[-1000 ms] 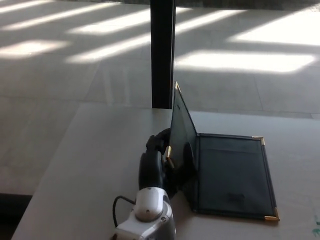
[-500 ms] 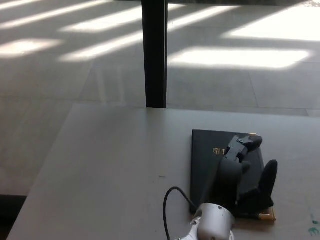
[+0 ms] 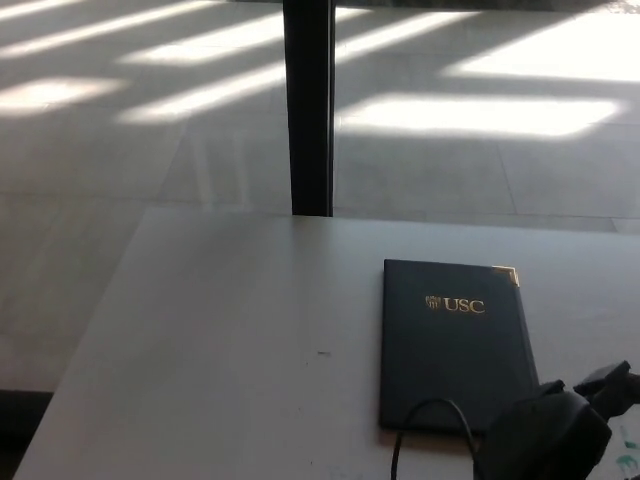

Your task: The robot uses its left hand to push the cover of the diary kept in the middle of the desk to close it

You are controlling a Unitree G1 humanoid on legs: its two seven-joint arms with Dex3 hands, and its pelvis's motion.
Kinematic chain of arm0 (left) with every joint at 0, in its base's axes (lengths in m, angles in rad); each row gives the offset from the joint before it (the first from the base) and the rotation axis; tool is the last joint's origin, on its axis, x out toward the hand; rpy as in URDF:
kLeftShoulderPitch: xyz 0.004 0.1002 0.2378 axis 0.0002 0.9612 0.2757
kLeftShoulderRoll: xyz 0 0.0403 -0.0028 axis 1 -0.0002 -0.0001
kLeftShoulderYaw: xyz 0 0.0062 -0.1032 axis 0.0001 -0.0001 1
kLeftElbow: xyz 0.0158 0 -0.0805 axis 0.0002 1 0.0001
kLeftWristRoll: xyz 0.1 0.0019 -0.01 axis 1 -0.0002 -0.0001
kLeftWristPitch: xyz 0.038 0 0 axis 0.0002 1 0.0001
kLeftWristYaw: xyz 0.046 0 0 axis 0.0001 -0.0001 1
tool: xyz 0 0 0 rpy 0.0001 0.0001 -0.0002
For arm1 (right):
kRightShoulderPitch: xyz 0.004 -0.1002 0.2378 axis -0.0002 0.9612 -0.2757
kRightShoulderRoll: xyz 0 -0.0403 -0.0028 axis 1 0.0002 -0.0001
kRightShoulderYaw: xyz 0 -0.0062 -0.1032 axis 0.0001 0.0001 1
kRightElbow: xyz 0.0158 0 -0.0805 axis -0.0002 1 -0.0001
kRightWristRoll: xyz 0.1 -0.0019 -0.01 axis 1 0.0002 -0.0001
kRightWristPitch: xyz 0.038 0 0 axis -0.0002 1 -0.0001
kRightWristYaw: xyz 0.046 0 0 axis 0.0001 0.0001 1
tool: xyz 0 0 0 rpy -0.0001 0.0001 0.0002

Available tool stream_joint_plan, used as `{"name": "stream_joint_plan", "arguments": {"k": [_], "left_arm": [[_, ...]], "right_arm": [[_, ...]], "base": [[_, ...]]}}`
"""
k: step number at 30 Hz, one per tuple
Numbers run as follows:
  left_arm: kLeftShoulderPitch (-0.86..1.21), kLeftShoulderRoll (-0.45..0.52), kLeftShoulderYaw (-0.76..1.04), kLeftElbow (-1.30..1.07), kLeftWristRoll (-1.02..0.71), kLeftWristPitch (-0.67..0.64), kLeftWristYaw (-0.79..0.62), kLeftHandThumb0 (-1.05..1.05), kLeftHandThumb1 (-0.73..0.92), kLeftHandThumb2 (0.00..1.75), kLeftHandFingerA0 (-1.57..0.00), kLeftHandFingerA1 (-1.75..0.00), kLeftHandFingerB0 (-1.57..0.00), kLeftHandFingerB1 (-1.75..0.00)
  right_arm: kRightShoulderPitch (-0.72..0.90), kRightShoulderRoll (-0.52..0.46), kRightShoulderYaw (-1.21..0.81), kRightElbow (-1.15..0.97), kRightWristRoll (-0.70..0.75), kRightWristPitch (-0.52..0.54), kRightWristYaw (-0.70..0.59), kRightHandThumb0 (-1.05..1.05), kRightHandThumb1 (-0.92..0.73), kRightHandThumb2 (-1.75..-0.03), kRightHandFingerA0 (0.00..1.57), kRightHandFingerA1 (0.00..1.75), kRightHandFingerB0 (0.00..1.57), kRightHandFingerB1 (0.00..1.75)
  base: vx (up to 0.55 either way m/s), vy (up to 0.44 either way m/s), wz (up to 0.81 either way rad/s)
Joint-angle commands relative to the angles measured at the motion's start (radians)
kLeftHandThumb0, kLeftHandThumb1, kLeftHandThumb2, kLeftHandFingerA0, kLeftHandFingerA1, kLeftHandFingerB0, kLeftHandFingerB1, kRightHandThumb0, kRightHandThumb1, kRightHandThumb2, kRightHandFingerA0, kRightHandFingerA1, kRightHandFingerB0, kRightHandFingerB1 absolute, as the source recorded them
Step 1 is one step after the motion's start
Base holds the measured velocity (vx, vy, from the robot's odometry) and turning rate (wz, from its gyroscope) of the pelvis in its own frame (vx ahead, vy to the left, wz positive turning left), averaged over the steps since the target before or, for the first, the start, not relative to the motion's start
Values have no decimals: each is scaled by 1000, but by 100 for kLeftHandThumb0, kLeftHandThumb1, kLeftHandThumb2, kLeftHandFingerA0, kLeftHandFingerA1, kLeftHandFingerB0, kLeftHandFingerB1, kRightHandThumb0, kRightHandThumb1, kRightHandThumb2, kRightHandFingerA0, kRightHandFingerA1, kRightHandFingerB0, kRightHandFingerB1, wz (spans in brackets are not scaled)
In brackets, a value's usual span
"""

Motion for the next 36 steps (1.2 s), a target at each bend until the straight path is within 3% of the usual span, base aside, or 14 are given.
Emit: {"name": "stream_joint_plan", "arguments": {"k": [1, 11, 13, 14, 17, 19, 22, 26, 27, 28, 30, 32, 34, 36], "left_arm": [[-313, 224, -317, -52, 635, -27, -120, -94, 92, 85, -18, -69, -20, -62], [-295, 472, 193, -284, 438, -48, -28, -88, 92, 86, -30, -59, -28, -54], [-211, 498, 381, -382, 304, -26, -36, -88, 92, 71, -26, -57, -22, -47], [-143, 535, 495, -405, 225, -105, -16, -86, 92, 72, -26, -54, -23, -45], [-12, 642, 698, -425, 180, -154, 43, -85, 91, 73, -68, -95, -35, -51], [54, 684, 781, -401, 142, -201, 45, -77, 92, 75, -46, -65, -66, -62], [167, 723, 932, -325, 40, -298, 23, -65, 73, 115, -38, -63, -36, -60], [327, 754, 1136, -260, -43, -277, -7, -84, 92, 75, -75, -77, -36, -49], [364, 756, 1187, -222, -75, -298, -18, -83, 92, 74, -75, -66, -38, -49], [391, 754, 1223, -188, -98, -326, -20, -81, 92, 72, -58, -61, -41, -49], [446, 769, 1278, -115, -111, -365, -16, -81, 92, 73, -48, -58, -39, -51], [505, 740, 1388, -75, -189, -345, -46, -81, 73, 112, -60, -67, -48, -61], [547, 746, 1445, -18, -202, -349, -48, -80, 92, 70, -118, -112, -53, -50], [596, 755, 1507, 29, -221, -339, -59, -70, 92, 72, -80, -74, -48, -48]], "right_arm": [[1, -11, 0, -16, 9, 7, -44, -92, -66, -101, 80, 80, 72, 67], [38, 21, 21, -76, -15, 6, -66, -90, -92, -68, 76, 79, 73, 64], [41, 19, 23, -65, -14, -1, -48, -81, -73, -124, 75, 80, 68, 69], [45, 16, 29, -58, -22, -2, -45, -91, -92, -70, 75, 76, 72, 63], [36, 12, 18, -43, -7, 16, -55, -91, -92, -68, 78, 77, 73, 62], [43, 15, 18, -58, -7, 21, -58, -90, -92, -69, 76, 77, 70, 61], [53, 10, 31, -64, -21, 9, -45, -89, -92, -71, 74, 78, 68, 63], [53, 12, 29, -63, -15, 6, -41, -91, -92, -69, 75, 77, 72, 64], [45, 12, 22, -57, -9, 10, -54, -84, -73, -122, 77, 80, 73, 70], [43, 7, 25, -45, -15, 1, -49, -88, -92, -71, 76, 77, 69, 61], [41, 5, 22, -39, -7, 6, -39, -90, -92, -69, 72, 76, 70, 61], [42, 9, 12, -40, 12, 11, -22, -90, -92, -68, 68, 77, 70, 63], [33, 5, 16, -46, 3, 12, -40, -89, -92, -68, 71, 76, 70, 60], [35, 10, 12, -62, 6, 22, -56, -92, -67, -103, 77, 79, 73, 68]], "base": [[0, 0, 0], [0, 0, 0], [0, 0, 0], [0, 0, 0], [0, 0, 0], [0, 0, 0], [0, 0, 0], [0, 0, 0], [0, 0, 0], [0, 0, 0], [0, 0, 0], [0, 0, 0], [0, 0, 0], [0, 0, 0]]}}
